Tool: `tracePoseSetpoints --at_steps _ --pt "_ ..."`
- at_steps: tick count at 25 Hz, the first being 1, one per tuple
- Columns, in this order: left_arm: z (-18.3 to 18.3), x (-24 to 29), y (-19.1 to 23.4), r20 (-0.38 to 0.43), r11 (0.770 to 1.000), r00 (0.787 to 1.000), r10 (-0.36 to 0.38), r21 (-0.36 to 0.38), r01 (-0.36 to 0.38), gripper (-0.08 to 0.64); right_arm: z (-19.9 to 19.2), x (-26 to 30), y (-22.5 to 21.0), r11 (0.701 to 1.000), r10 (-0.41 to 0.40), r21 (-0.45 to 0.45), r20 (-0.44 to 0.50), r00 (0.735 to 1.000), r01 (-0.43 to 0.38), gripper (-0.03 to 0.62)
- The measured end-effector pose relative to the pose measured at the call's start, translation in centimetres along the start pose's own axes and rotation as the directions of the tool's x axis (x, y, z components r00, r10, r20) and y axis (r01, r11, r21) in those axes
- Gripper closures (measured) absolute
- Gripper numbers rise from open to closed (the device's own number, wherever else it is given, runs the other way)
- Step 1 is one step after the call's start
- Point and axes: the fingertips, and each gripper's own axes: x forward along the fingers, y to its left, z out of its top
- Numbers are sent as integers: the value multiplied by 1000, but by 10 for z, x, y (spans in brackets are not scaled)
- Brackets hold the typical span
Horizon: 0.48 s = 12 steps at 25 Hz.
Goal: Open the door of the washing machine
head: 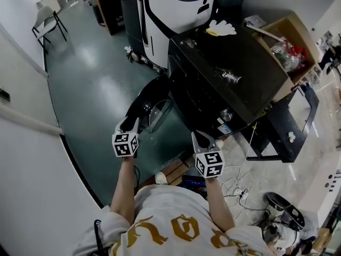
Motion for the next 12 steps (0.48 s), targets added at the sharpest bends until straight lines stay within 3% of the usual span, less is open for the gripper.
tracePoseSetpoints --at_steps 12 --pt "-14 10 -8 -42 1000 999 -9 -3 9 403 -9 -5 -15 1000 -21 21 -11 1000 21 577"
